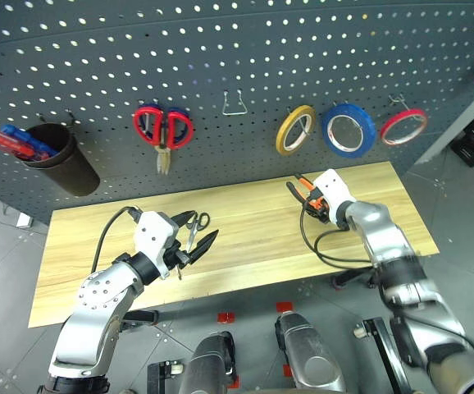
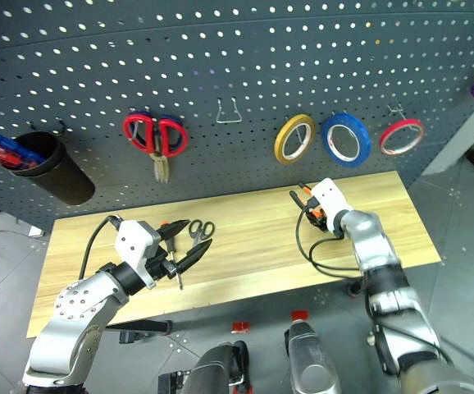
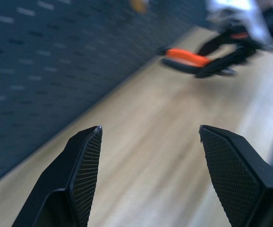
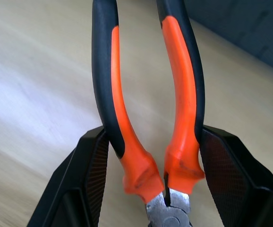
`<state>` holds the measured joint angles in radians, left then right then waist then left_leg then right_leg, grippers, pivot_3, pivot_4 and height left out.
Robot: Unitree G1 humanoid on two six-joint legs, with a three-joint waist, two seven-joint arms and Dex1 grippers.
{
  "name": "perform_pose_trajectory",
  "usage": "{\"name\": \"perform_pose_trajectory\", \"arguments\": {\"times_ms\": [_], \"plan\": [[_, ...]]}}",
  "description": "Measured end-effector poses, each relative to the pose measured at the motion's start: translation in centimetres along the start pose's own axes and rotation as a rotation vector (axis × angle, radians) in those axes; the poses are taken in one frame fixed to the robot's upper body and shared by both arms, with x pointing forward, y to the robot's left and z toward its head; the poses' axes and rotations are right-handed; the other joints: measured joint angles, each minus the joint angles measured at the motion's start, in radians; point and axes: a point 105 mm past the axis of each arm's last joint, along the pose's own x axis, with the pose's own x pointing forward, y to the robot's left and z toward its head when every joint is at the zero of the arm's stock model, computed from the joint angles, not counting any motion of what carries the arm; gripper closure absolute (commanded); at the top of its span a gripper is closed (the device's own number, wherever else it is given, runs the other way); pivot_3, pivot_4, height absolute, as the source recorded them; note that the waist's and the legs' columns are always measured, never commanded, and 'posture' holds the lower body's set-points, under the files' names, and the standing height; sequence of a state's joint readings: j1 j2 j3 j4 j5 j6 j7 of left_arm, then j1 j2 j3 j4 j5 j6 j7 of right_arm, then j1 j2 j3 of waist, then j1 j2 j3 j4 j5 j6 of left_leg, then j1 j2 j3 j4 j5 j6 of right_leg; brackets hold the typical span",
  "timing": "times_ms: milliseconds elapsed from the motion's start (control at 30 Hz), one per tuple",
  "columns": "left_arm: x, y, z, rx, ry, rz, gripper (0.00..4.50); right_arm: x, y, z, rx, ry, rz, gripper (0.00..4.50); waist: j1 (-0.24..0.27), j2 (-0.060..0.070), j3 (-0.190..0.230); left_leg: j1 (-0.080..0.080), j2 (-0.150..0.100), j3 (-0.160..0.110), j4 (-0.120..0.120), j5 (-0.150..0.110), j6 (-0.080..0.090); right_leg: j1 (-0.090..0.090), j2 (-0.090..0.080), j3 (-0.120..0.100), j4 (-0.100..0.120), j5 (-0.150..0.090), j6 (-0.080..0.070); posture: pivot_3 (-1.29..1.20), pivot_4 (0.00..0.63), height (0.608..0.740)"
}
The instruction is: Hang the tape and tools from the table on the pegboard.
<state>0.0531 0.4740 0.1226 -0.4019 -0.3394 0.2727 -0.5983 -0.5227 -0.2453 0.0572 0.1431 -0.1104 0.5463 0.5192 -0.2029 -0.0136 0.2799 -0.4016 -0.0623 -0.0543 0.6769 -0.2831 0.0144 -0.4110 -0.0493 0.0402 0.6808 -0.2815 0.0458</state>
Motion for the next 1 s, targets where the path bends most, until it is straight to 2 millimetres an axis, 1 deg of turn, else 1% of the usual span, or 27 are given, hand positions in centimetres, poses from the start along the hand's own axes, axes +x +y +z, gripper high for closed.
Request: {"name": "perform_pose_trajectory", "arguments": {"times_ms": [33,67,100,167,233,333,400,467,567,633,767,800,867,967,1000], "plan": [[-0.3,0.4,0.3,-0.017,-0.021,0.024,1.03,-0.7,1.3,1.0,0.031,-0.055,0.005,1.88,0.001,0.0,0.0,0.0,0.0,0.0,0.0,0.0,0.0,0.0,0.0,0.0,0.0,0.0,0.0,-0.26,0.286,0.74],[-0.6,0.8,0.7,-0.036,-0.049,0.057,1.03,-1.4,3.2,2.4,0.079,-0.131,0.013,1.88,0.002,0.0,0.0,0.0,0.001,0.0,0.0,0.0,0.0,-0.001,0.001,0.0,0.001,0.0,0.0,-0.26,0.286,0.74],[-0.9,1.1,1.1,-0.043,-0.069,0.076,1.03,-1.9,4.4,3.8,0.115,-0.192,0.022,1.88,0.002,0.0,0.0,0.0,0.001,0.0,0.0,0.0,0.0,-0.002,0.001,0.0,0.001,0.001,-0.002,-0.26,0.286,0.74],[-1.2,1.5,1.9,-0.042,-0.098,0.105,1.03,-2.9,6.1,7.8,0.156,-0.347,0.018,1.88,0.007,0.0,0.0,0.001,0.001,0.0,0.0,0.001,-0.001,-0.002,0.001,0.0,0.001,0.004,-0.003,-0.25,0.284,0.74],[-1.5,1.6,2.3,-0.039,-0.109,0.114,1.03,-4.0,6.8,11.8,0.143,-0.5,0.01,1.88,0.01,0.0,0.0,0.001,0.001,0.0,0.001,0.001,-0.001,-0.001,0.001,0.0,0.0,0.004,-0.002,-0.23,0.28,0.74],[-1.5,1.9,2.6,-0.037,-0.109,0.14,1.03,-5.1,7.2,18.2,0.118,-0.742,-0.02,1.88,0.015,0.0,0.0,0.001,0.001,0.0,0.001,0.001,-0.001,-0.002,0.001,-0.001,0.0,0.005,-0.002,-0.21,0.281,0.74],[-1.2,1.9,3.5,-0.026,-0.128,0.146,1.03,-5.9,7.2,21.1,0.078,-0.856,-0.037,1.88,0.018,-0.001,0.0,0.001,0.001,-0.001,0.0,0.001,-0.001,-0.003,0.001,-0.002,0.0,0.005,-0.003,-0.2,0.282,0.74],[-0.8,2.1,4.5,-0.01,-0.145,0.159,1.03,-5.4,6.8,23.1,0.056,-0.922,-0.066,1.88,0.018,-0.001,0.0,0.001,0.001,0.0,0.0,0.001,-0.001,-0.003,0.001,-0.002,0.0,0.005,-0.003,-0.2,0.282,0.74],[-0.1,2.1,5.7,0.0,-0.164,0.173,1.03,-3.7,6.0,24.3,0.059,-0.944,-0.108,1.88,0.017,-0.002,0.0,0.001,0.001,0.002,0.0,0.001,-0.001,-0.003,0.001,-0.001,0.001,0.005,-0.003,-0.17,0.286,0.74],[0.6,2.0,6.7,0.004,-0.175,0.179,1.03,-2.6,5.6,25.6,0.063,-0.968,-0.129,1.88,0.016,-0.004,0.002,0.001,0.001,0.002,0.0,0.001,-0.001,-0.004,0.002,-0.001,0.001,0.006,-0.004,-0.16,0.291,0.74],[1.5,2.2,7.3,-0.015,-0.157,0.206,1.03,-1.6,6.1,27.5,0.035,-1.039,-0.132,1.88,0.012,-0.004,0.002,0.001,0.002,0.003,0.0,0.001,-0.001,-0.005,0.003,-0.001,0.001,0.006,-0.004,-0.13,0.303,0.74],[1.6,2.2,7.4,-0.016,-0.155,0.208,1.03,-1.4,6.1,27.7,0.028,-1.046,-0.136,1.88,0.012,-0.005,0.003,0.001,0.002,0.003,-0.001,0.001,-0.002,-0.005,0.003,-0.001,0.001,0.006,-0.004,-0.13,0.305,0.74],[2.1,2.2,7.5,-0.02,-0.144,0.211,1.03,-0.4,6.1,27.7,0.011,-1.04,-0.142,1.88,0.014,-0.007,0.004,0.0,0.002,0.003,-0.001,0.002,-0.002,-0.005,0.003,-0.001,0.001,0.006,-0.004,-0.12,0.312,0.74],[2.4,1.9,7.5,-0.023,-0.132,0.201,1.03,1.1,6.0,26.8,0.021,-0.997,-0.149,1.88,0.021,-0.01,0.009,0.0,0.002,0.003,-0.001,0.003,-0.004,-0.006,0.003,0.0,0.0,0.006,-0.004,-0.12,0.316,0.74],[2.4,1.9,7.5,-0.023,-0.131,0.201,1.03,1.3,6.0,26.6,0.022,-0.994,-0.149,1.88,0.023,-0.011,0.01,-0.001,0.002,0.004,-0.001,0.003,-0.004,-0.007,0.003,0.0,0.0,0.006,-0.004,-0.12,0.316,0.74]]}}
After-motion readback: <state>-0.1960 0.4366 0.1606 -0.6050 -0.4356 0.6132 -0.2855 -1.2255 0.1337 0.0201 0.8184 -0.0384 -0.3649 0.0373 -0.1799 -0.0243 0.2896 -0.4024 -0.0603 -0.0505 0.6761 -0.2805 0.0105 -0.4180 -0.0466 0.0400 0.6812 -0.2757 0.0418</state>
